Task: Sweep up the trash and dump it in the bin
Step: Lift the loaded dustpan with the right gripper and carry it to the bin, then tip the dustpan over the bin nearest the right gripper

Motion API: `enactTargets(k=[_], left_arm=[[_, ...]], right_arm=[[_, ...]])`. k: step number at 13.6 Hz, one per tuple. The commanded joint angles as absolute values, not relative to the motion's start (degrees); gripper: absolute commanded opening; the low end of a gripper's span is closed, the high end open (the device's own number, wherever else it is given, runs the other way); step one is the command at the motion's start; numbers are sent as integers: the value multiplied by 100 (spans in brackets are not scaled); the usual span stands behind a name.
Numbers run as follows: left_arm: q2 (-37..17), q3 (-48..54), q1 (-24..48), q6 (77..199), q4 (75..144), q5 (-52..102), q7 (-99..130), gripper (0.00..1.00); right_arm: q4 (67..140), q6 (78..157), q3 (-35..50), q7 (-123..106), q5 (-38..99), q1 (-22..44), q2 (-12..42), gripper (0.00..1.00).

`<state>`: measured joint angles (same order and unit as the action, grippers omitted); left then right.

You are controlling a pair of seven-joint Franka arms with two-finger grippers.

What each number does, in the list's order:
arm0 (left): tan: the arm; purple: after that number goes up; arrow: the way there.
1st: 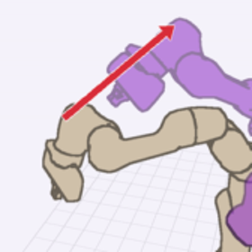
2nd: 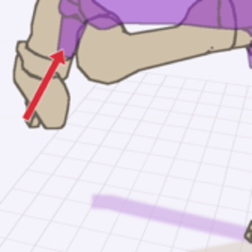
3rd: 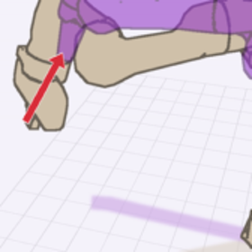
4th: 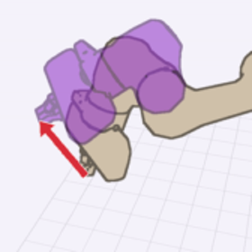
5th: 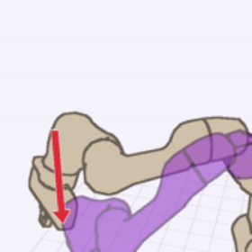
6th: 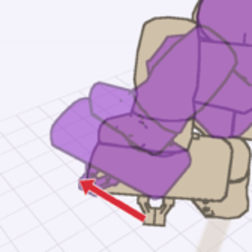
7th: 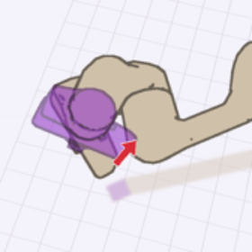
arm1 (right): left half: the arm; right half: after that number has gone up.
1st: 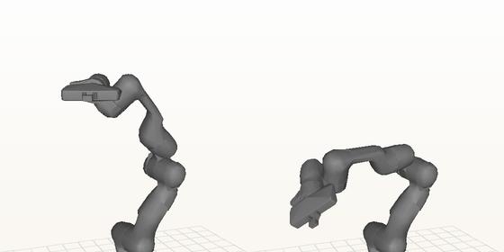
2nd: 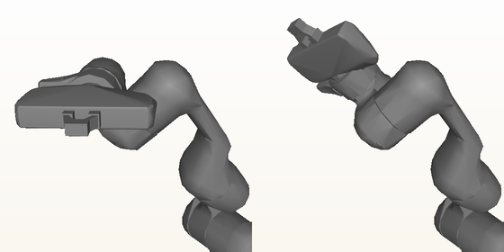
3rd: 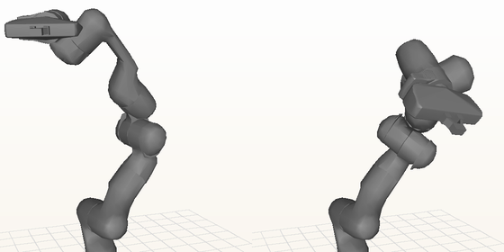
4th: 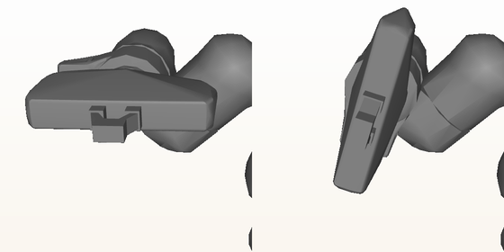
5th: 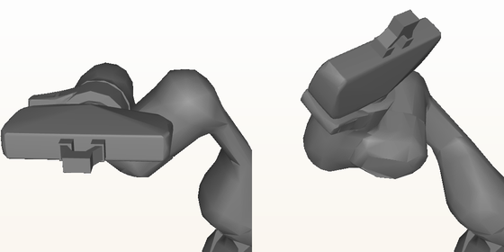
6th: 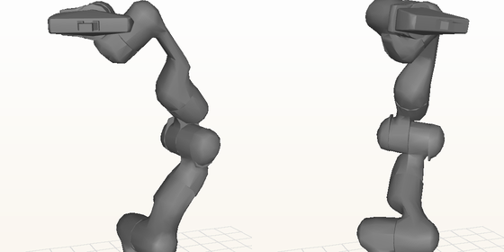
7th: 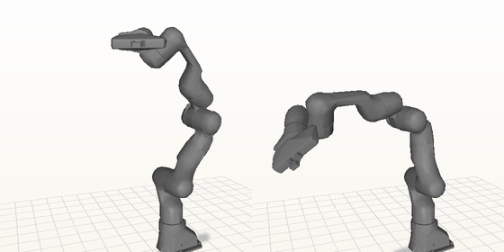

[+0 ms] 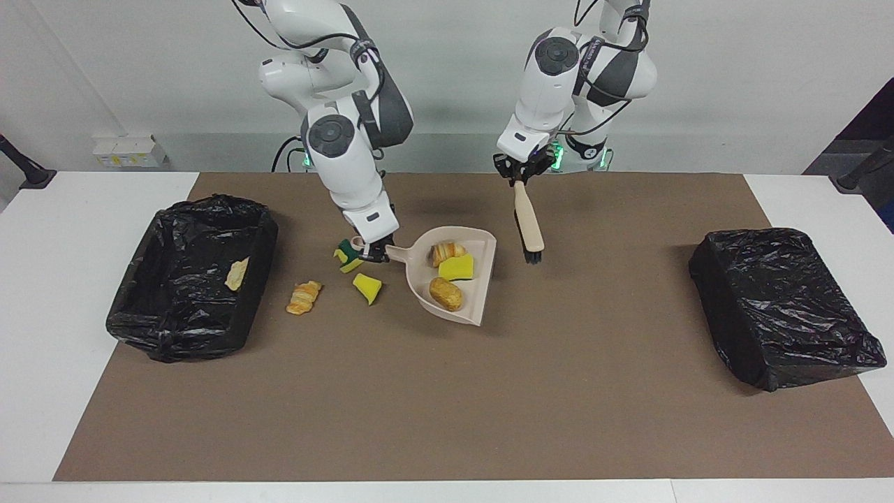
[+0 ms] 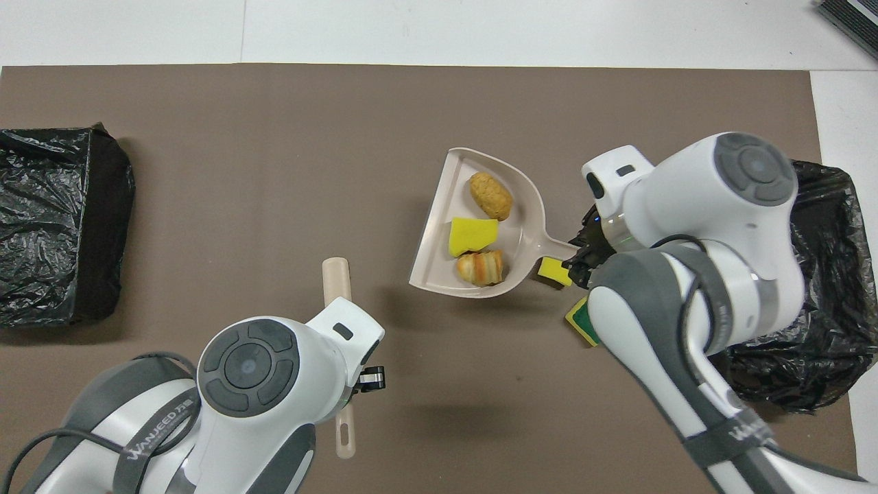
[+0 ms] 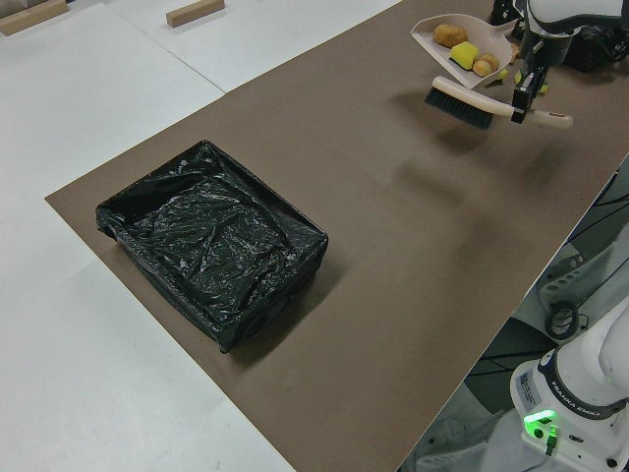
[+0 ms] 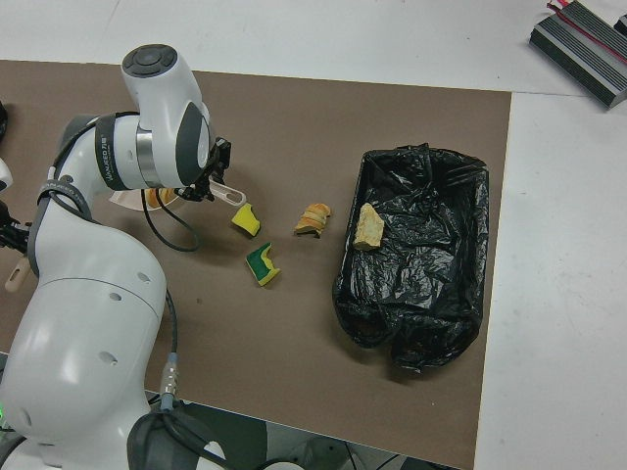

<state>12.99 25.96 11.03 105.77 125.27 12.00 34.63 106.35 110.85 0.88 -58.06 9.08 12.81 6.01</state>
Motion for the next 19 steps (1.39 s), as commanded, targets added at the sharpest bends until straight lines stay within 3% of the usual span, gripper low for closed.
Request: enactTargets(k=[1, 5, 9, 13, 16, 19], left_arm=[[1424, 3055, 1134, 10748, 12962, 1274, 3498, 0], [1441, 3672, 1213, 11627, 13666, 1555, 3533, 0], [1442, 4437, 1213, 12268, 14097, 1880, 3945, 0], [1406, 4640, 1449, 12470, 14246, 2205, 4017, 0], [1415, 4658, 1477, 12586, 14335, 2215, 4060, 5], [1406, 4667, 1468, 12568, 14239, 2276, 4113, 5]], right_arm=[[10083, 10366, 88, -6274, 1099, 591, 536, 0], [9441, 9274, 70, -6897, 950, -901, 527, 0], [9325, 9193, 70, -8303, -243, -2151, 545, 0], [9378, 9492, 70, -8770, -1729, -2373, 501, 0], [9579, 10255, 79, -8912, -2642, -2277, 501, 0], [10210, 10616, 88, -8798, -3478, -2048, 510, 0]])
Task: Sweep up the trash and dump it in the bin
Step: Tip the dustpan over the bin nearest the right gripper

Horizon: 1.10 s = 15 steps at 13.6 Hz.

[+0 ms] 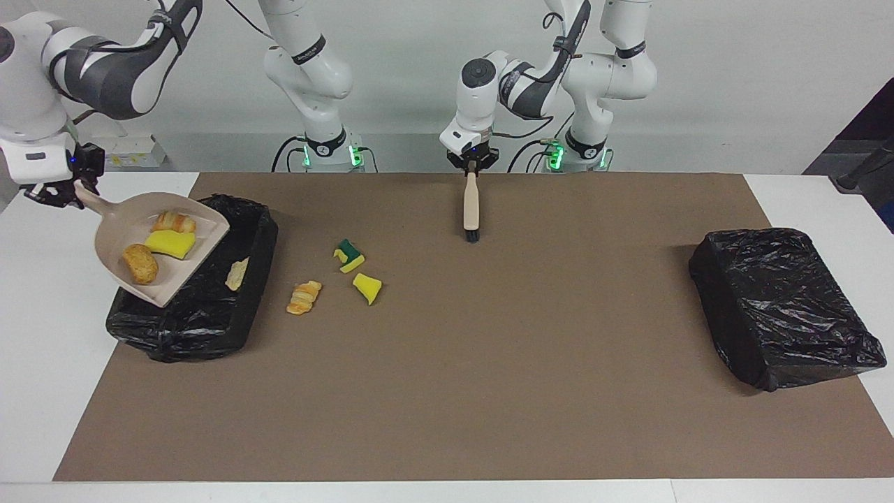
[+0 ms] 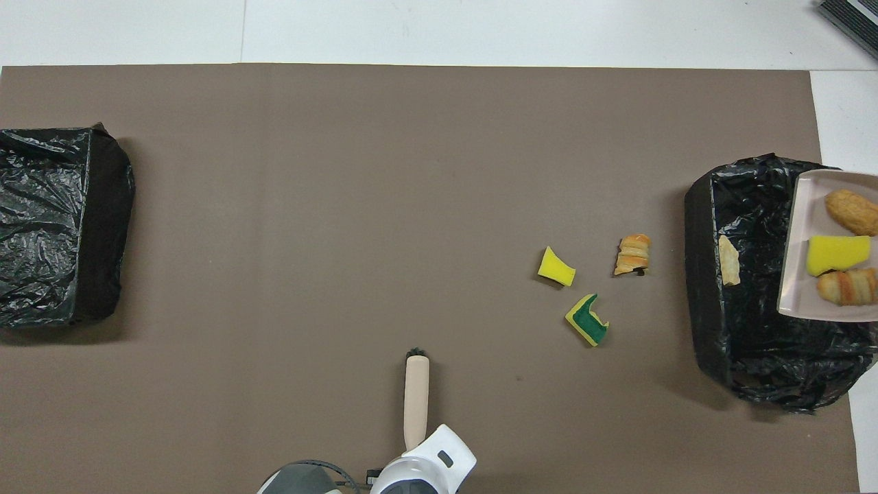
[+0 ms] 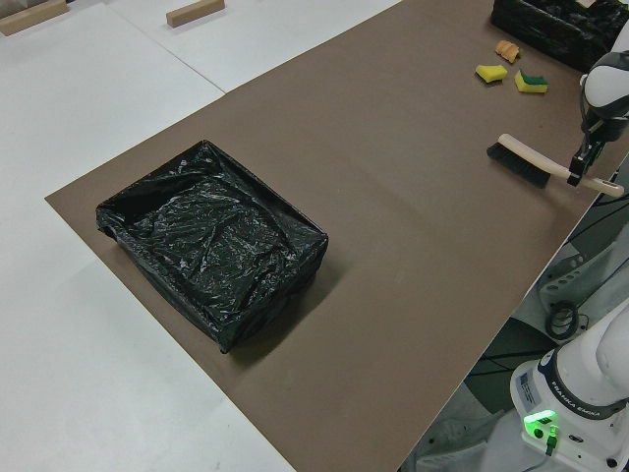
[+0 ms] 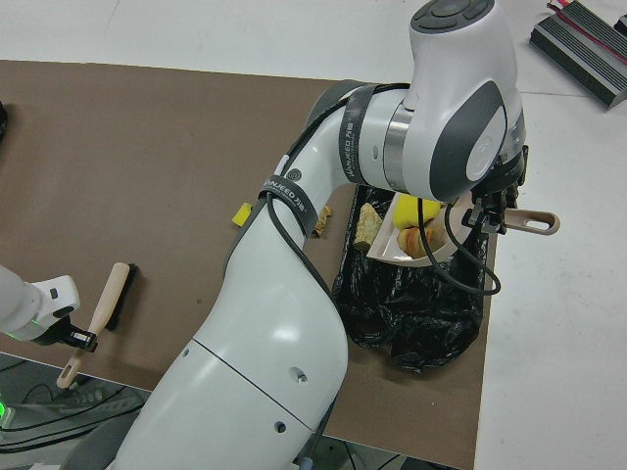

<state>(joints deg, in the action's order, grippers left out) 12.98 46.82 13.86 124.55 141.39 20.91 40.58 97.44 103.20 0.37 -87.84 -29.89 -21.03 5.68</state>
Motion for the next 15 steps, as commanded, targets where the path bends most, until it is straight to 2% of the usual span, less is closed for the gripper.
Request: enactTargets(k=[1, 8, 9, 10, 13, 14, 15], left_arm=[[1424, 4667, 1476, 12577, 14221, 2389, 4131, 5], [1485, 4667, 1494, 12946, 14247, 2531, 4368, 5], [1477, 4667, 1485, 12929, 14256, 2523, 4342, 10], [1442, 4667, 1451, 12929, 14247, 2531, 4281, 18], [1380, 4632, 1293, 12833, 14221, 2522, 3861, 85], [1380, 4632, 1214, 12806, 14221, 2522, 3580, 100], [1336, 4614, 1187, 12736, 14203, 2522, 3351, 100]], right_arm=[[10343, 10756, 88, -8798, -3663, -2039, 492, 0], [10292, 10679, 105, -8789, -4017, -1784, 518, 0], [10240, 10635, 105, -8806, -4017, -1793, 527, 0], [10083, 10548, 105, -8850, -4017, -1836, 519, 0], [9442, 10153, 140, -9289, -4008, -1854, 483, 0], [9205, 10003, 158, -9351, -3990, -1846, 475, 0], [9037, 9915, 167, -9360, -3955, -1793, 440, 0]])
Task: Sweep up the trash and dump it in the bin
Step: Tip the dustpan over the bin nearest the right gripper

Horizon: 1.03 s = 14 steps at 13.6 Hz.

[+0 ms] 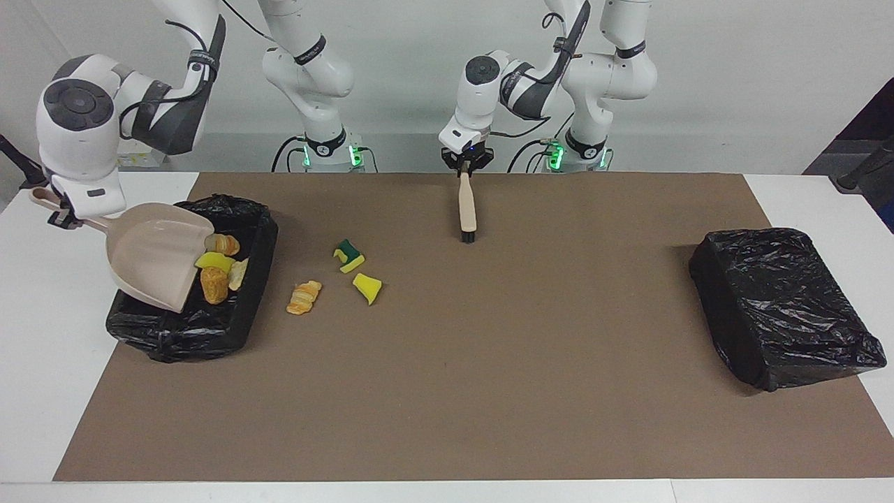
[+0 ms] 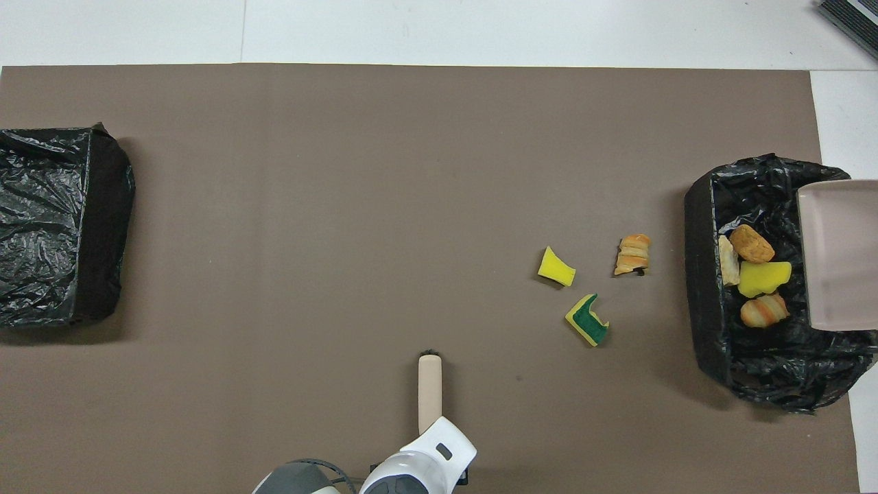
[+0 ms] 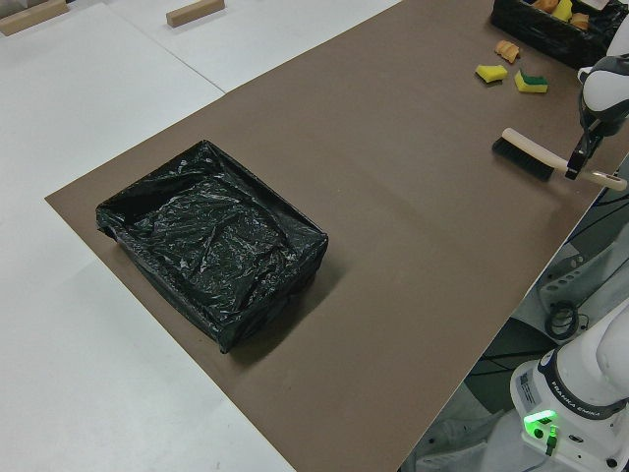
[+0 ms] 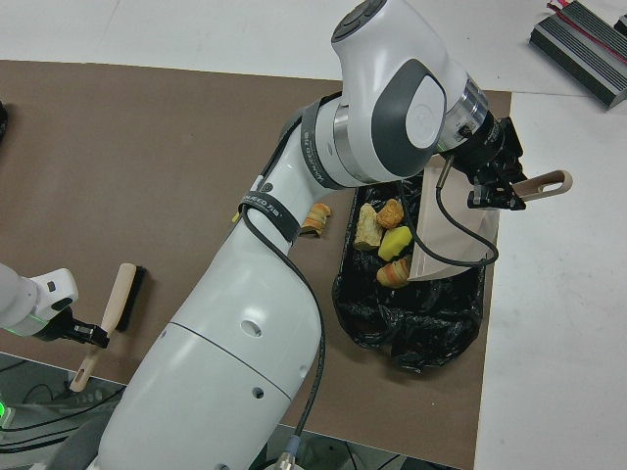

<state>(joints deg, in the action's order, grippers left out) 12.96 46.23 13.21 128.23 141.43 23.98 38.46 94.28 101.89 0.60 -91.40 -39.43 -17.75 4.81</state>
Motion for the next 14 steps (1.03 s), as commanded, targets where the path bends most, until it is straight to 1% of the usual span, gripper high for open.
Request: enactTargets(k=[1, 3, 5, 6, 8, 10, 12, 14], left_arm=[[1327, 4606, 1073, 12692, 14134, 2514, 3201, 100], [1336, 4414, 862, 12464, 13915, 2435, 3024, 100], [1345, 3747, 870, 12131, 13520, 2191, 2752, 100], [1336, 3448, 870, 11998, 13274, 1849, 2699, 100], [1345, 2956, 870, 11962, 13044, 1304, 2602, 100], [1336, 2420, 870, 11831, 12781, 706, 2156, 100], [1223, 1726, 861, 11437, 12298, 642, 1323, 100], [951, 1128, 844, 11006, 11614, 589, 653, 100]], right_arm=[[8948, 9905, 210, -9352, -3912, -1776, 370, 0], [8869, 9792, 499, -9142, -3754, -1714, 299, 0], [8693, 9616, 571, -8240, -3272, -1688, 334, 0], [8692, 9685, 650, -7766, -3000, -1583, 343, 0], [8710, 9738, 703, -6668, -2411, -1294, 343, 0], [8745, 9809, 703, -5359, -2040, -741, 378, 0], [8745, 9826, 703, -3796, -1795, -170, 710, 0], [8745, 9992, 703, -2284, -1408, 296, 1044, 0]])
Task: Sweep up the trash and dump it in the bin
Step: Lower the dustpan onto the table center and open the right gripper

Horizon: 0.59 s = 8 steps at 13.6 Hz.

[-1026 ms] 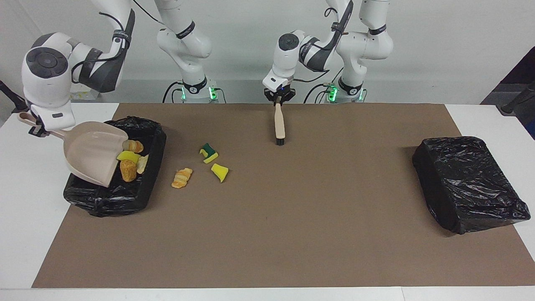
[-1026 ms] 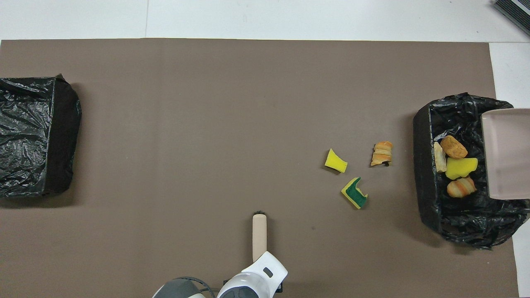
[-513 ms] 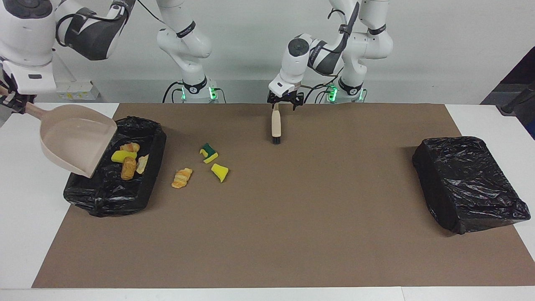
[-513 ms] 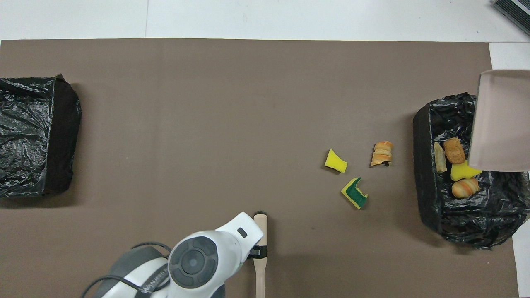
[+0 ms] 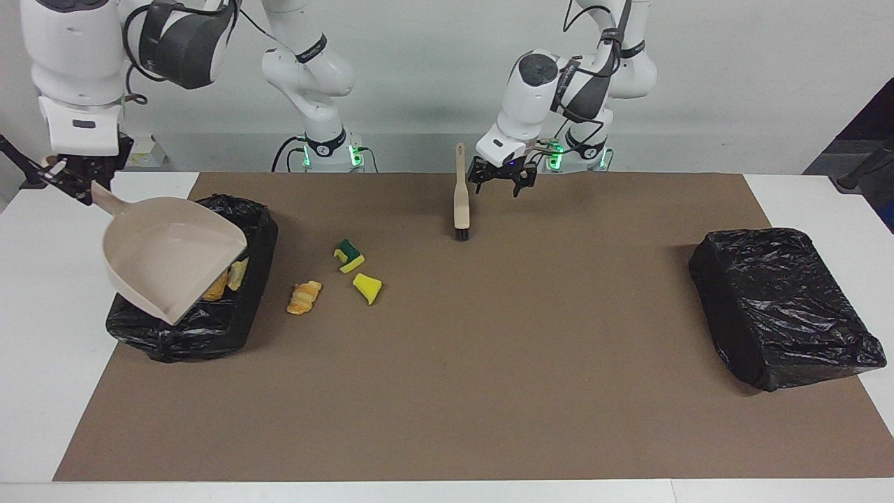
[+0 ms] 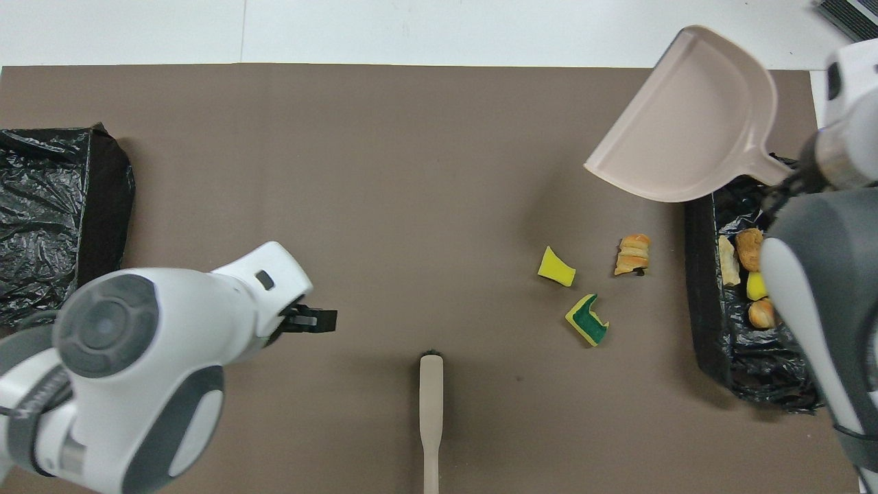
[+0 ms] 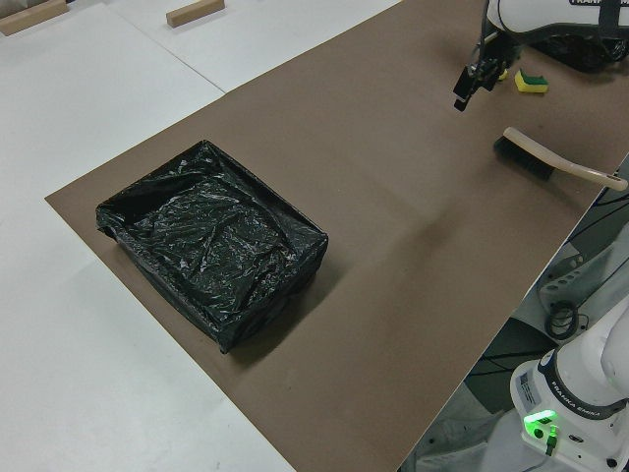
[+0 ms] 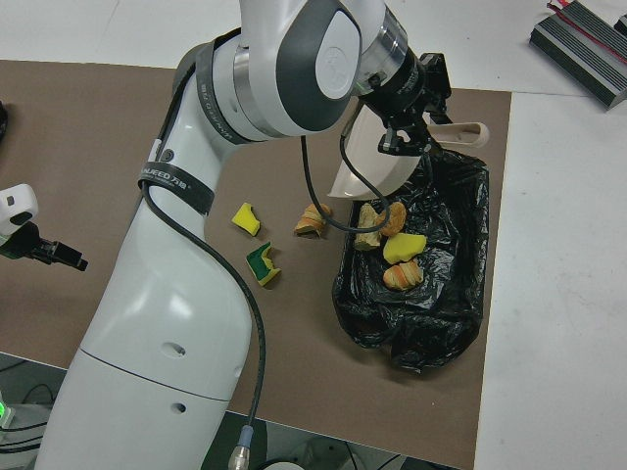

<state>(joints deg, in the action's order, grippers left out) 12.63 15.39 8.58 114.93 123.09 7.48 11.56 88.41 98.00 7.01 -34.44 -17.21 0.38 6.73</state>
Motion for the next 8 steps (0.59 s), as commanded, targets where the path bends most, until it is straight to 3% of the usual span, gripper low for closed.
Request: enactTargets(k=[1, 3, 8], left_arm=[[827, 960, 835, 10804, 11297, 519, 468, 100], [590, 617, 844, 10443, 10699, 422, 133, 100], [466, -17, 835, 9616, 9722, 361, -615, 100]], right_arm=[[8719, 10098, 703, -1476, -1328, 629, 1290, 0], [8684, 10465, 703, 282, -1013, 1149, 1721, 0], [8754, 11423, 703, 3107, -44, 2178, 2153, 0]])
